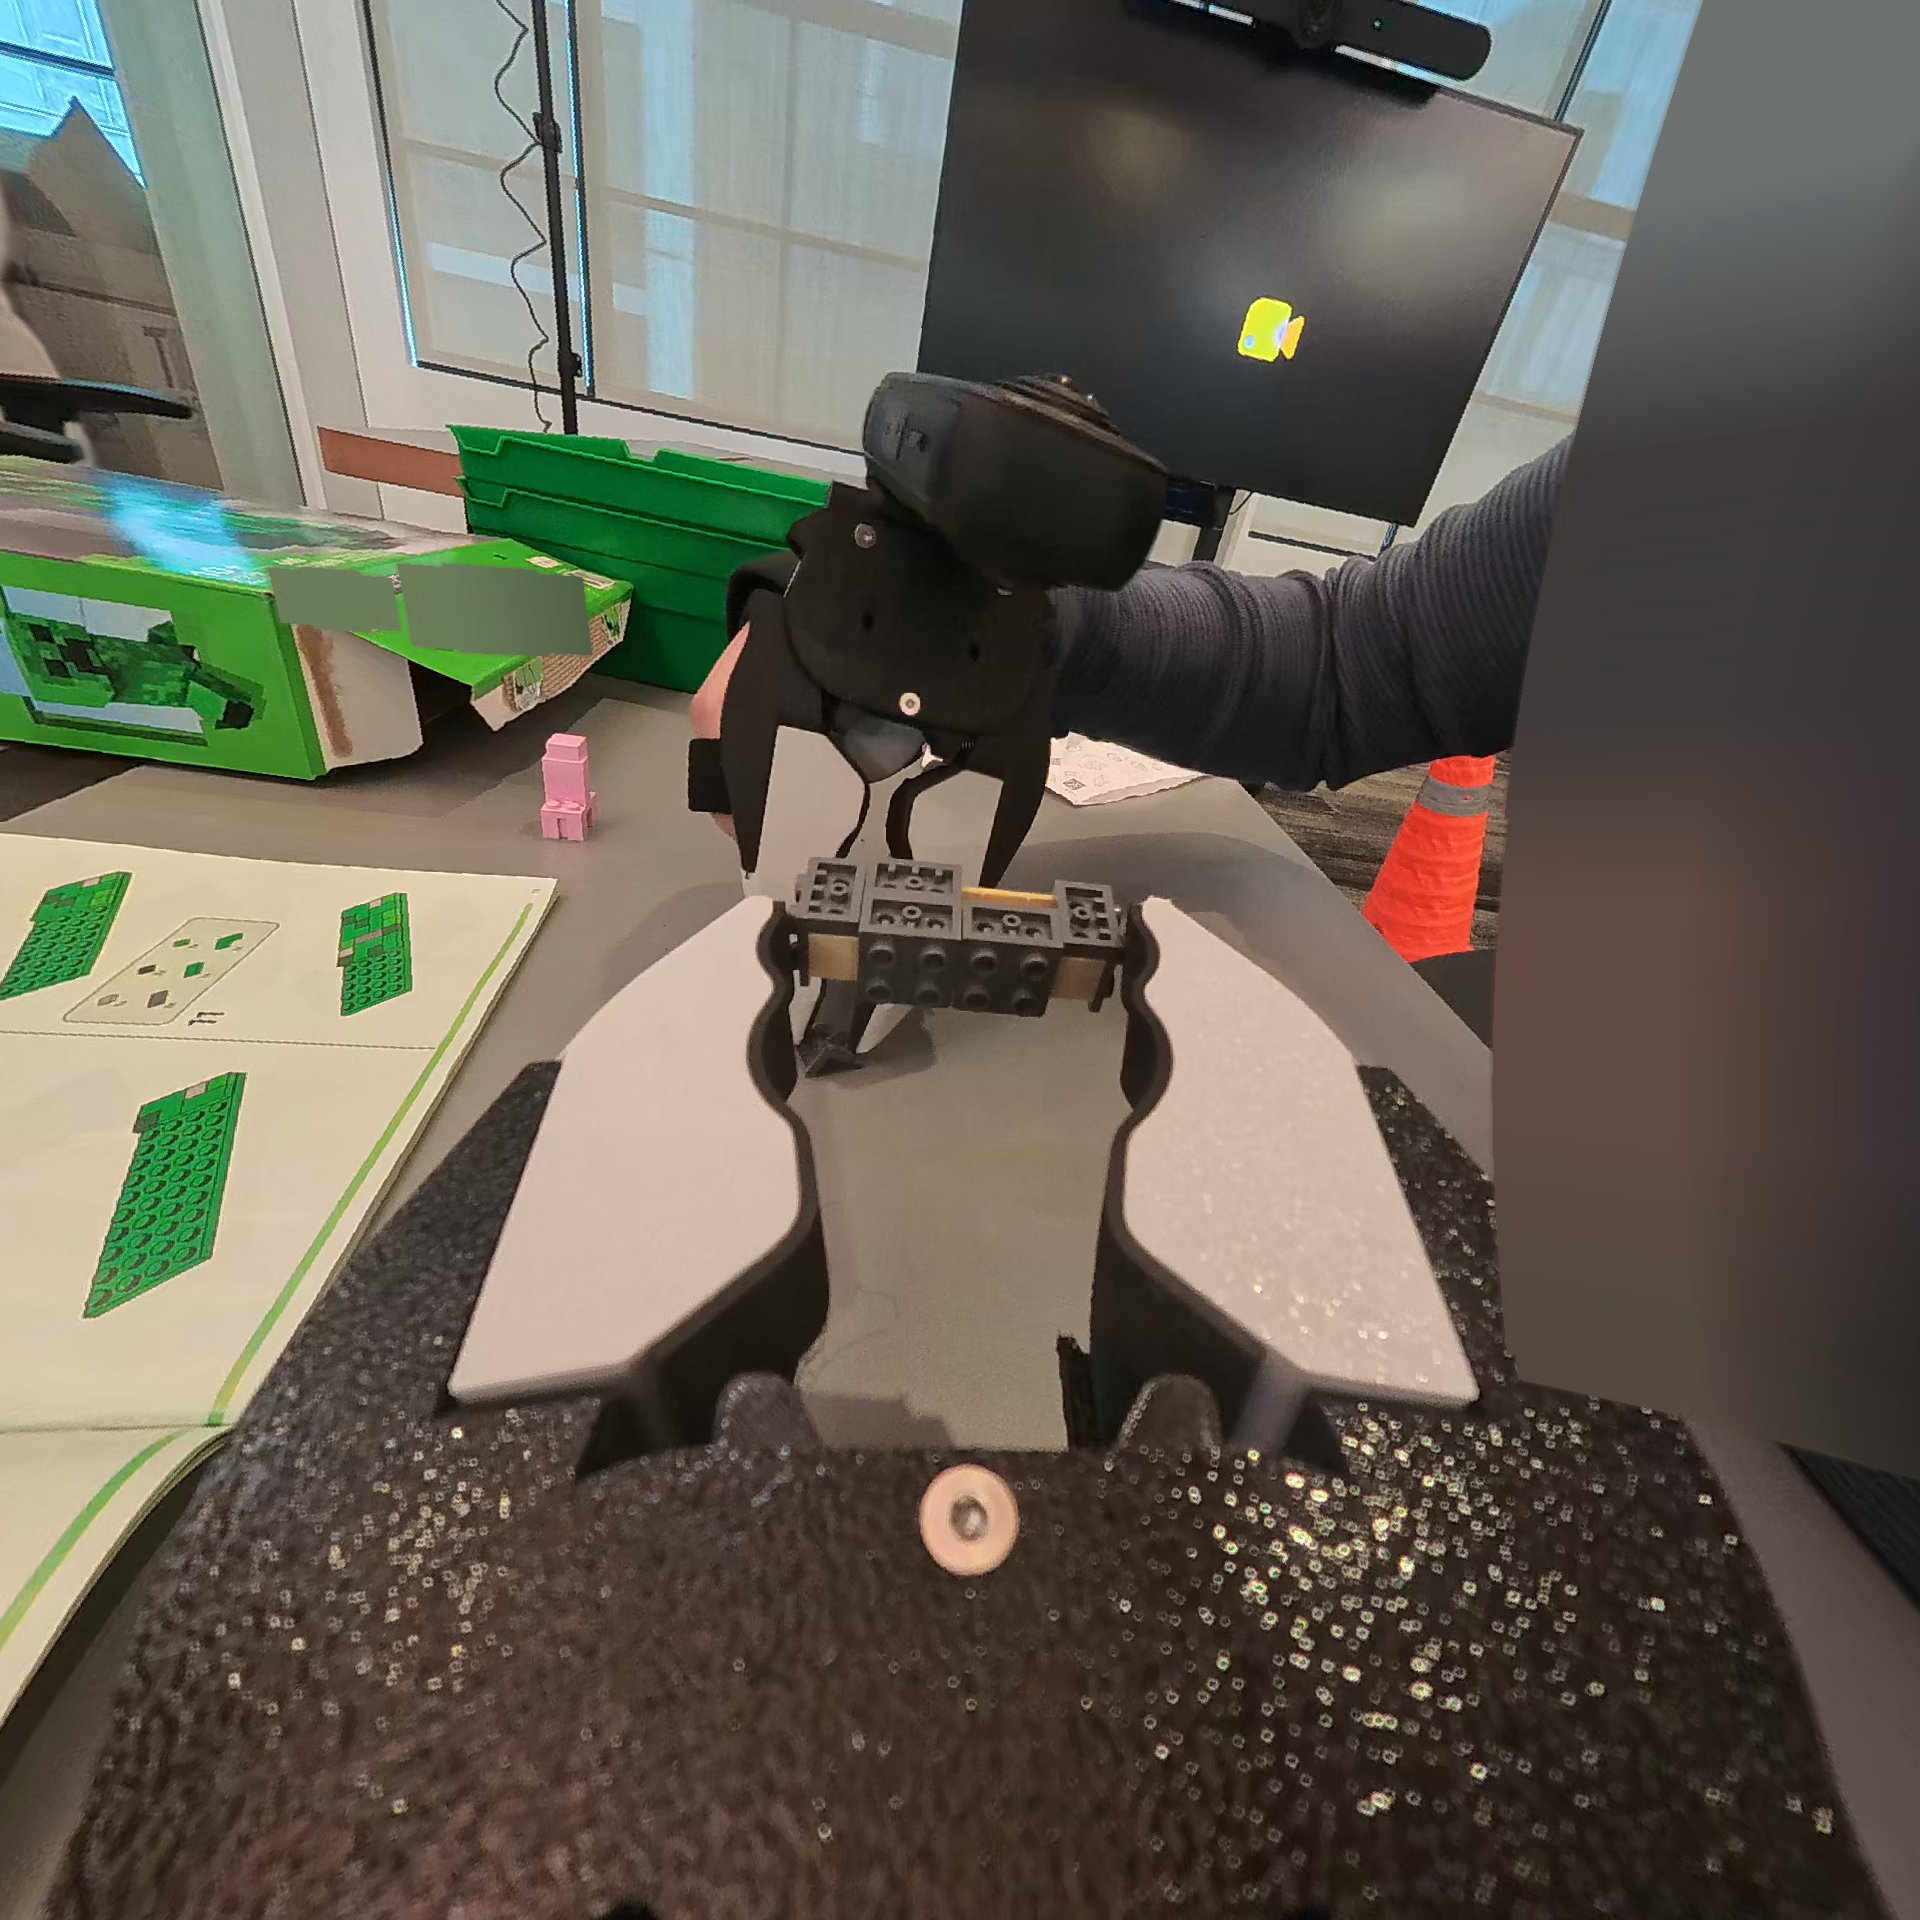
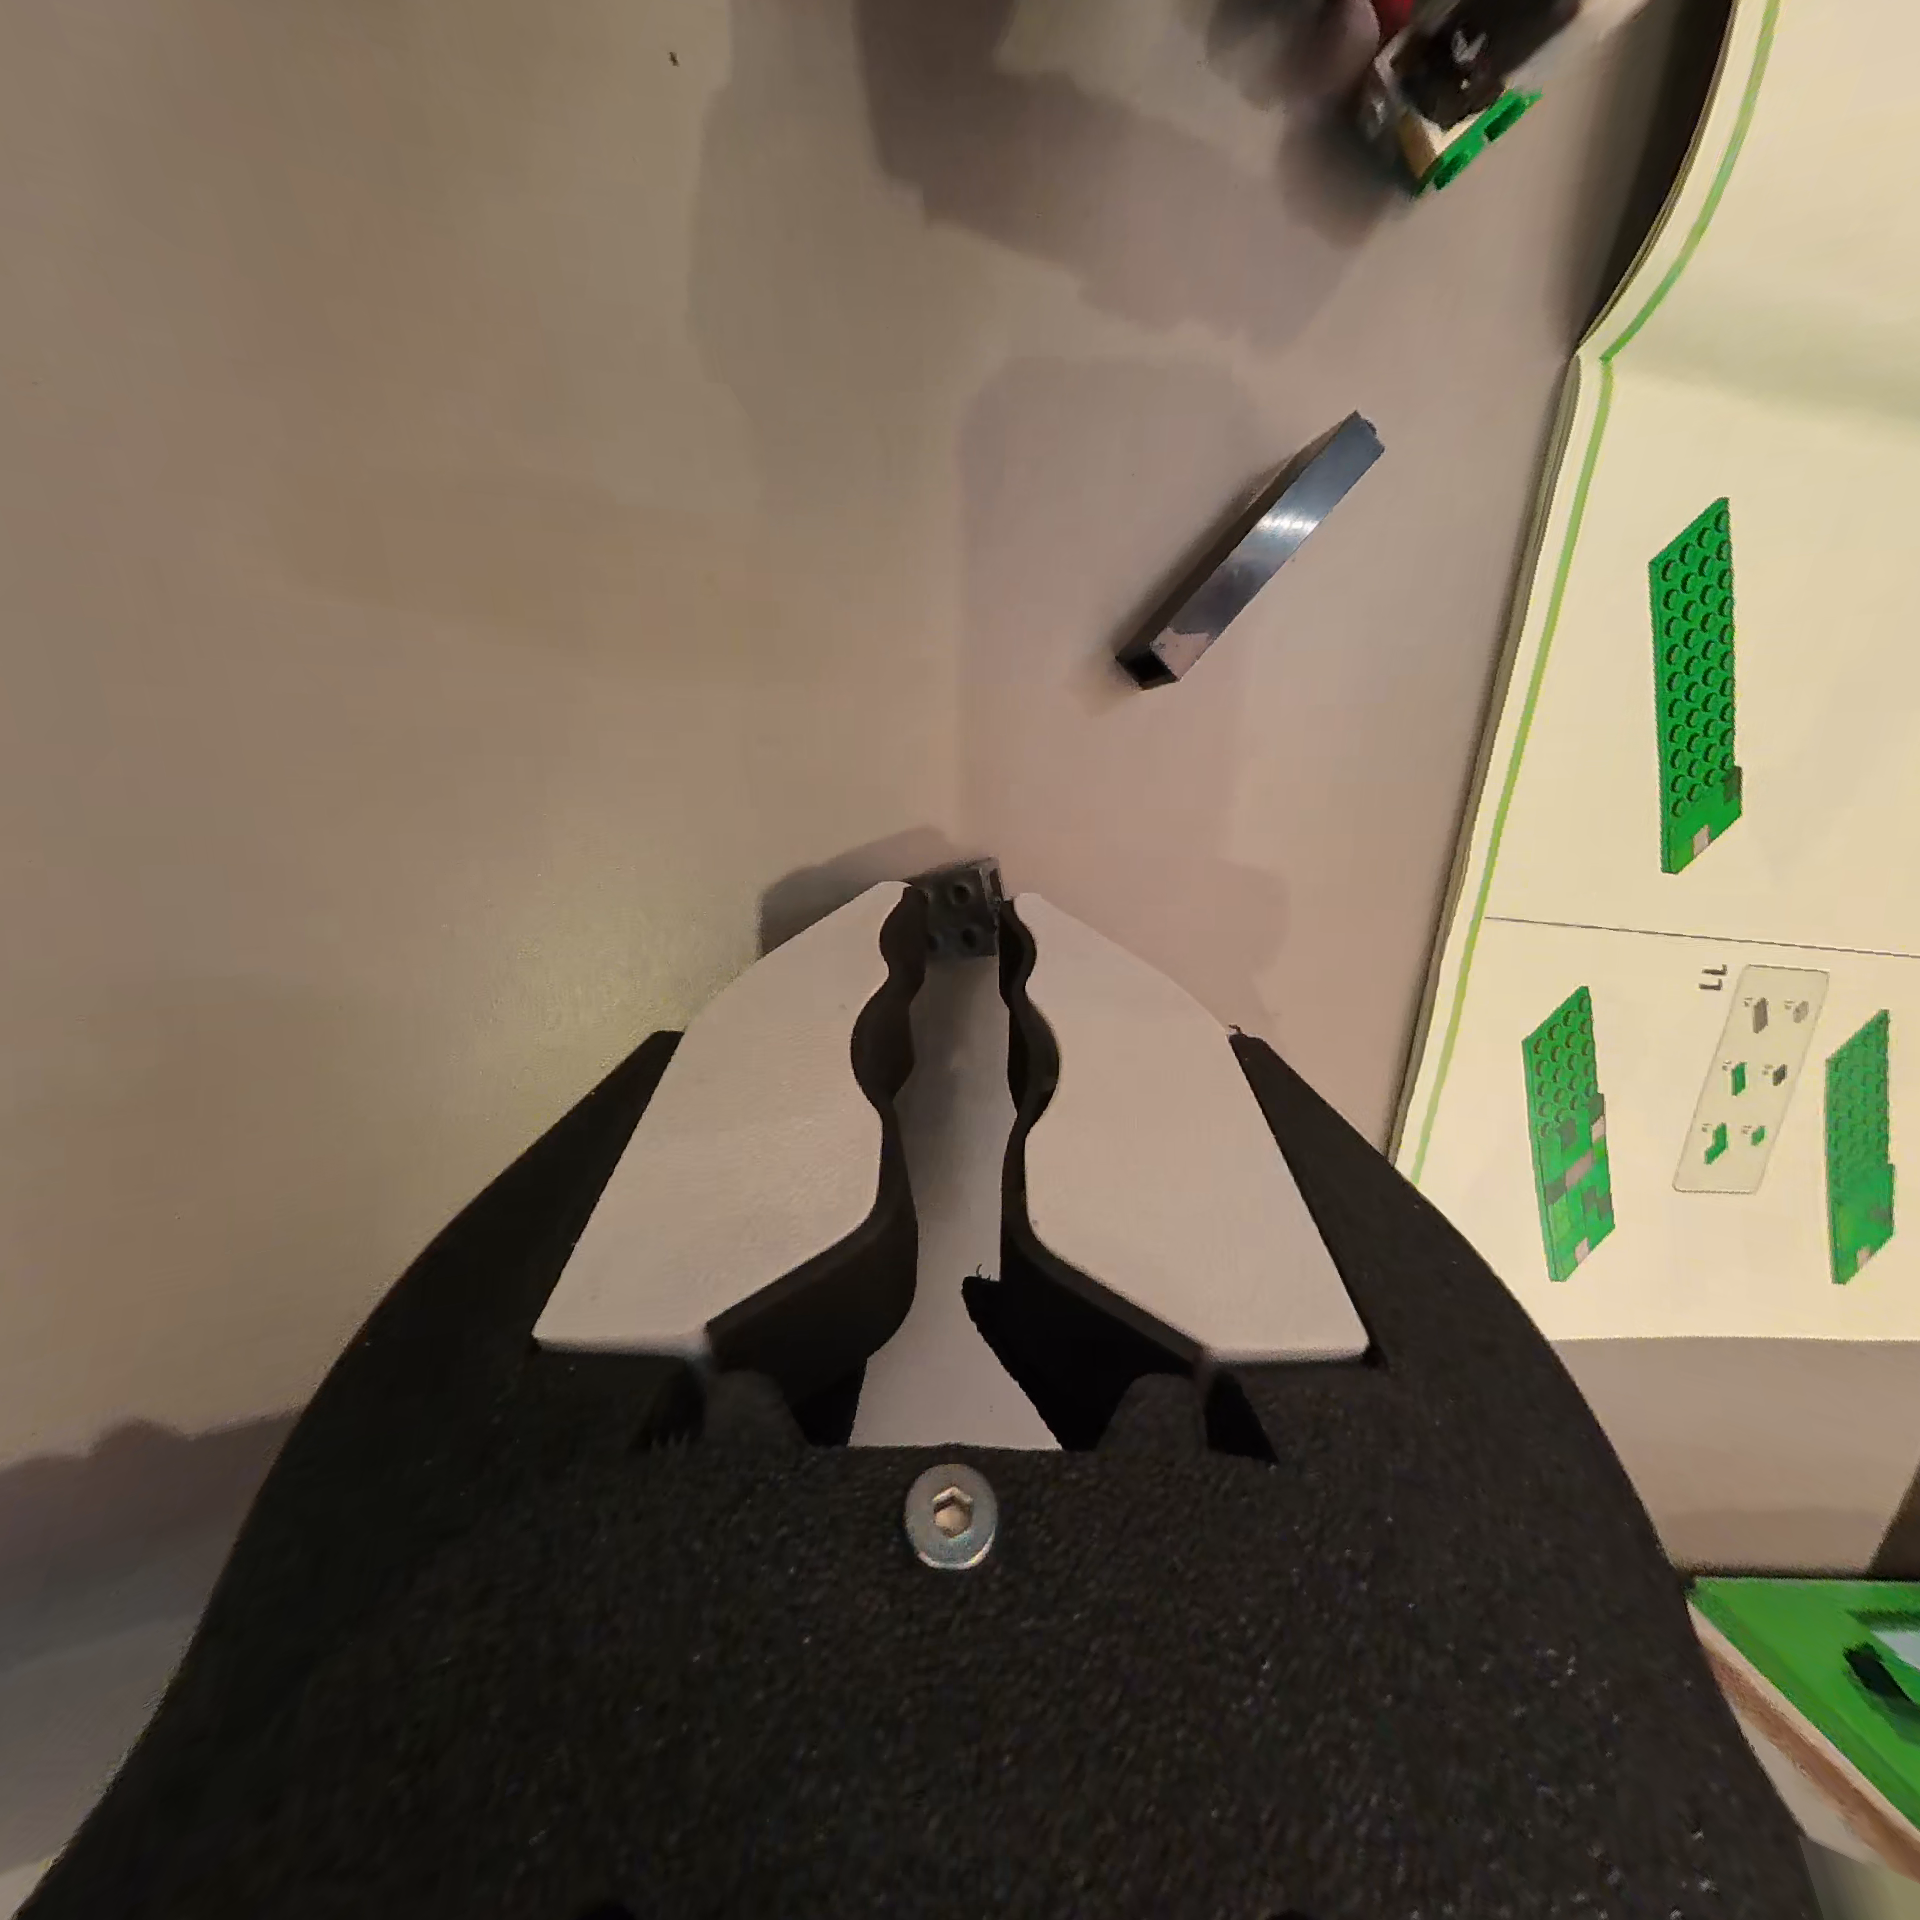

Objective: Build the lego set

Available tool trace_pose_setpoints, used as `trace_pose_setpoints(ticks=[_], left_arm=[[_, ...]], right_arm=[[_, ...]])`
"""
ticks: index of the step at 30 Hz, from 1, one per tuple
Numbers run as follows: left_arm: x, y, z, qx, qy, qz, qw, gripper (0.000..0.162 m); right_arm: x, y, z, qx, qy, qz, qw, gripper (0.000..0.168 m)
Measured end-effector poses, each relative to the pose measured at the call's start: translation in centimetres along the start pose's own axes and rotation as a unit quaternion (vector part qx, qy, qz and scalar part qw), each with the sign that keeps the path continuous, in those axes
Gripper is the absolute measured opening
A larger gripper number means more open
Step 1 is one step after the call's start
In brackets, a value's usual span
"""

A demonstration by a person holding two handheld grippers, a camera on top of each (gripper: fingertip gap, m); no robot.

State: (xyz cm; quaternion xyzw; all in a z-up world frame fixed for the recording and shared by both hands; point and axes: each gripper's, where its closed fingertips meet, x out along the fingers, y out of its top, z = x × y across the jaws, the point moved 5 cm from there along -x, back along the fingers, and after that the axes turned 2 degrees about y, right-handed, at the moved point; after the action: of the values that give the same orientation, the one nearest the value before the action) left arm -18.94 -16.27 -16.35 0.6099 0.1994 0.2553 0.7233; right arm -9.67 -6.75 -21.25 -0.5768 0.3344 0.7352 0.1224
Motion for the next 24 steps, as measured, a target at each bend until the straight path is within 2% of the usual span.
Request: trace_pose_setpoints(ticks=[15, 24], left_arm=[[0.01, 0.0, -0.04, -0.001, -0.001, -0.001, 1.0, 0.061], [0.06, -0.02, -0.06, 0.001, -0.001, -0.003, 1.0, 0.061]], right_arm=[[0.09, 0.02, -0.32, 0.049, -0.014, 0.02, 0.998, 0.007], [-0.19, -0.47, -0.58, 0.073, -0.079, 0.071, 0.992, 0.006]])
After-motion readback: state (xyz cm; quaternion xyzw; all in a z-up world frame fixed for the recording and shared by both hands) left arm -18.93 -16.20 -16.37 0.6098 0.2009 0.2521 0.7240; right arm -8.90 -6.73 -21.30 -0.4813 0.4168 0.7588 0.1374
